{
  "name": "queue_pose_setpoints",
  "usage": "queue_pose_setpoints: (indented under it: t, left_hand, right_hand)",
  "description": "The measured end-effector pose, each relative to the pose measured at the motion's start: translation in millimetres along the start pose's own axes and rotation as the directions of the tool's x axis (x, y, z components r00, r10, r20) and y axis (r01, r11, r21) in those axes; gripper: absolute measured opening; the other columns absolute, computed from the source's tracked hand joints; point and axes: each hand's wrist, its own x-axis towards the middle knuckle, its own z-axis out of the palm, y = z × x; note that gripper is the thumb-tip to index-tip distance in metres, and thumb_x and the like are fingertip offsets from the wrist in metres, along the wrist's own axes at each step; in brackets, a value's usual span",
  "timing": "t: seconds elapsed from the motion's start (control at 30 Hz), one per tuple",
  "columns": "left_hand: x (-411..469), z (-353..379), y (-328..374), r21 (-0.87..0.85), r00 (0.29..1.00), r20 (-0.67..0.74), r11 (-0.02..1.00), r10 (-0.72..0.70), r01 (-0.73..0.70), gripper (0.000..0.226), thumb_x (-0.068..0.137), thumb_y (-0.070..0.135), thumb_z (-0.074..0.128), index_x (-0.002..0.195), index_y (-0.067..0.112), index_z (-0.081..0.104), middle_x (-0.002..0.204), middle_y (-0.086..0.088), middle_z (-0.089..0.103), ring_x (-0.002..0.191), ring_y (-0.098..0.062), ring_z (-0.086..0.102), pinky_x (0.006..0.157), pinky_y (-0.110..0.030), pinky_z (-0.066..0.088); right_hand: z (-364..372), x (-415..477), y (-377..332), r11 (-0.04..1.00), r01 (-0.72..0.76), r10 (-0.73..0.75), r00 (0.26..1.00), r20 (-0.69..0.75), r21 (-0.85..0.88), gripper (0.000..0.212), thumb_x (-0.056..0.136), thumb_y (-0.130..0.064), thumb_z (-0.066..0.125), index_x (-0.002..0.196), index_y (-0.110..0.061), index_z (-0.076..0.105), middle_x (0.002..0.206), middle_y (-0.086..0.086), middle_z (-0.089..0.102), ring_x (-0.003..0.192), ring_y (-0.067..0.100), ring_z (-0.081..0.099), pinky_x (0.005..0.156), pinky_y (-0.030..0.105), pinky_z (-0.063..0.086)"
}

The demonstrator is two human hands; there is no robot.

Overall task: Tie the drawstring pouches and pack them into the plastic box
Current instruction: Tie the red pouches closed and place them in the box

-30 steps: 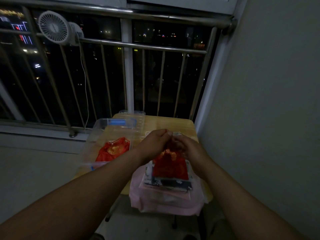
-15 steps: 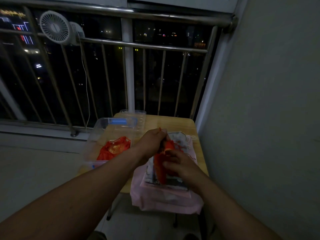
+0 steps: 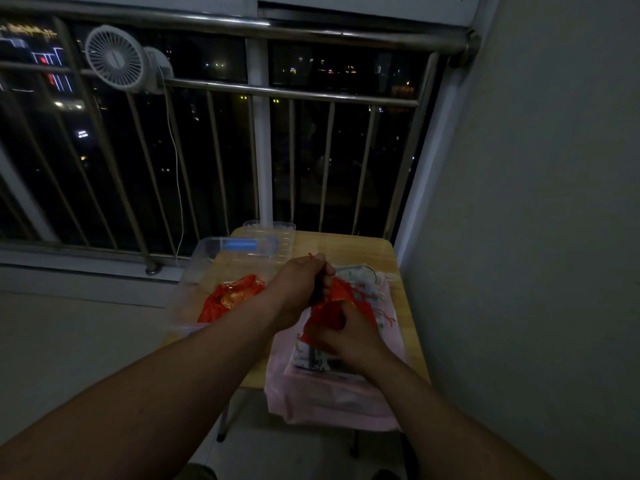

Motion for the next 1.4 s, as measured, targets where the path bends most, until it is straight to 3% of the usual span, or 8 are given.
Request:
queue_pose_setpoints:
  t: [0.1, 0.23, 0.43, 0.7, 0.9, 1.1, 1.27, 1.4]
  left_hand:
    - [1, -3, -1, 0.002, 1.000, -0.006, 1.000, -0.008, 0.008, 0.038, 0.111, 0.034, 0.037, 0.097, 0.009, 0.062, 0.074, -0.004, 0.057, 0.067, -0.017, 0.052, 0.070, -0.033, 0.043]
    - [3, -9, -1, -0.048, 0.997, -0.069, 0.999, -0.019, 0.016, 0.038, 0.112, 0.033, 0.037, 0.095, 0.009, 0.061, 0.072, -0.004, 0.055, 0.065, -0.017, 0.051, 0.067, -0.032, 0.042]
    - [3, -19, -7, -0.203, 0.985, -0.151, 0.978, -0.081, 0.049, 0.034, 0.112, 0.029, 0.037, 0.096, 0.007, 0.059, 0.067, -0.003, 0.053, 0.059, -0.015, 0.048, 0.061, -0.028, 0.042]
    - [0, -15, -5, -0.206, 0.986, -0.142, 0.977, -0.084, 0.054, 0.033, 0.111, 0.028, 0.038, 0.096, 0.007, 0.060, 0.068, -0.003, 0.055, 0.061, -0.015, 0.049, 0.062, -0.028, 0.044]
    - [0, -13, -1, -0.187, 0.991, -0.118, 0.982, -0.061, 0.038, 0.034, 0.111, 0.029, 0.038, 0.098, 0.007, 0.061, 0.071, -0.004, 0.056, 0.064, -0.016, 0.051, 0.064, -0.029, 0.047]
    - [-3, -13, -3, -0.220, 0.991, -0.119, 0.975, -0.067, 0.039, 0.033, 0.111, 0.028, 0.038, 0.101, 0.006, 0.060, 0.073, -0.005, 0.056, 0.067, -0.017, 0.052, 0.066, -0.030, 0.047]
    - [-1, -17, -10, -0.265, 0.988, -0.122, 0.963, -0.094, 0.059, 0.034, 0.112, 0.028, 0.037, 0.097, 0.007, 0.060, 0.066, -0.003, 0.059, 0.063, -0.016, 0.052, 0.063, -0.030, 0.047]
    - [-3, -16, -12, -0.280, 0.985, -0.131, 0.957, -0.110, 0.069, 0.034, 0.112, 0.027, 0.036, 0.096, 0.008, 0.059, 0.069, -0.004, 0.055, 0.063, -0.016, 0.050, 0.062, -0.029, 0.046]
  right_hand:
    - [2, 2, 0, 0.993, 0.073, -0.078, 0.996, -0.052, -0.095, 0.016, 0.098, -0.029, 0.063, 0.114, -0.029, 0.065, 0.108, -0.011, 0.068, 0.101, 0.007, 0.063, 0.092, 0.034, 0.051]
    - [0, -4, 14, 0.993, 0.077, -0.078, 0.997, -0.011, -0.092, 0.037, 0.098, -0.042, 0.055, 0.133, -0.030, 0.059, 0.127, -0.010, 0.067, 0.118, 0.009, 0.061, 0.105, 0.040, 0.049]
    - [-8, -10, 28, 0.984, -0.078, 0.082, 0.997, -0.016, 0.161, 0.015, 0.105, -0.015, 0.054, 0.103, -0.010, 0.068, 0.096, 0.013, 0.075, 0.085, 0.026, 0.073, 0.083, 0.046, 0.061]
    - [5, 2, 9, 0.988, -0.035, 0.024, 0.997, 0.077, 0.148, 0.034, 0.091, -0.031, 0.076, 0.122, -0.024, 0.065, 0.114, -0.006, 0.073, 0.105, 0.007, 0.069, 0.091, 0.030, 0.056]
    - [20, 13, -3, 0.999, 0.045, -0.044, 0.995, -0.090, 0.012, 0.028, 0.094, -0.033, 0.070, 0.119, -0.023, 0.067, 0.106, -0.007, 0.072, 0.092, 0.004, 0.066, 0.070, 0.020, 0.044]
    - [22, 12, 15, 0.983, 0.052, -0.082, 0.983, -0.164, -0.178, 0.028, 0.104, -0.013, 0.049, 0.126, -0.014, 0.067, 0.122, 0.002, 0.069, 0.112, 0.020, 0.062, 0.089, 0.029, 0.044]
    - [16, 7, 26, 0.995, -0.037, 0.020, 0.983, -0.180, -0.088, 0.022, 0.106, -0.020, 0.047, 0.117, -0.023, 0.066, 0.117, 0.000, 0.068, 0.109, 0.021, 0.063, 0.094, 0.044, 0.056]
    - [11, 7, 26, 0.997, -0.061, 0.054, 0.984, -0.170, -0.040, 0.018, 0.107, -0.023, 0.049, 0.098, -0.021, 0.064, 0.098, 0.002, 0.069, 0.094, 0.022, 0.066, 0.087, 0.043, 0.057]
